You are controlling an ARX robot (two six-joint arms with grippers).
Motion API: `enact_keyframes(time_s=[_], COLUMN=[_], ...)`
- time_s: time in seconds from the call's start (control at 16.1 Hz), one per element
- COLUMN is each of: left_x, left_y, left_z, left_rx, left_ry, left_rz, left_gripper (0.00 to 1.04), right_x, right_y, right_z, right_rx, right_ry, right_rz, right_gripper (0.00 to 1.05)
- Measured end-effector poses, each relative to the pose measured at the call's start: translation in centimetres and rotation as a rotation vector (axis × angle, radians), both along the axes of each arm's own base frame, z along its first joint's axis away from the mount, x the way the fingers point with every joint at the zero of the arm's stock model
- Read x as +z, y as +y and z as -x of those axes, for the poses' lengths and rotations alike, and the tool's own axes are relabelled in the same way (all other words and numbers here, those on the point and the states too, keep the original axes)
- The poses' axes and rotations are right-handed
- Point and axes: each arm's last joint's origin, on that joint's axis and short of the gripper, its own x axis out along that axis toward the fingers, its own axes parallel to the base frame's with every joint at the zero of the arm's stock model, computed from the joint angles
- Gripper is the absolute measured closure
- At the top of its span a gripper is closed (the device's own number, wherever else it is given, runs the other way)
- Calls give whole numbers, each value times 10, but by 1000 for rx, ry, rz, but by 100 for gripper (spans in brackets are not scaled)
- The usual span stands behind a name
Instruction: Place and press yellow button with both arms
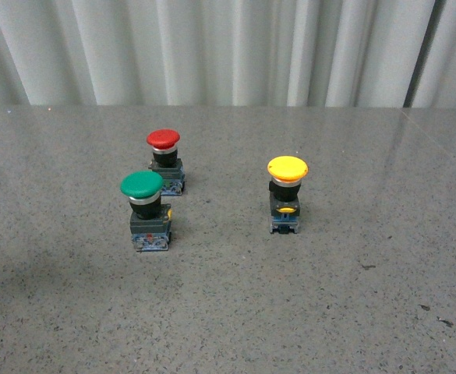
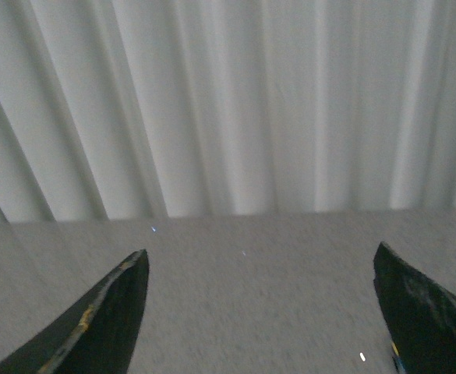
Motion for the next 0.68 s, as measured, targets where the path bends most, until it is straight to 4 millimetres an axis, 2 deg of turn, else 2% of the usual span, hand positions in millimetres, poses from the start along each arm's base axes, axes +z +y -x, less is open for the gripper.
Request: enact_keyframes(time_s=[0.06,0.19,0.31,0.44,0.5,0.68], left_x=[-24,-42,-64,-74,-78,-92], left_y=[14,18,24,28,29,41], left_z=[23,34,42,49,53,62], left_rx=[-79,-146,-136,-134,-135,-122], left_ry=[49,39,64,60,50,51], left_rz=[77,129,139,151,156,156], left_gripper=[35,57,78,96,103,103], right_x=[0,0,0,0,0,0], right_y=[0,0,0,0,0,0], right_z=[0,0,0,0,0,0], right_rx=[0,0,0,0,0,0], right_ry=[1,0,0,0,0,1], right_rz=[0,0,0,0,0,0], right_gripper=[7,7,7,7,7,7])
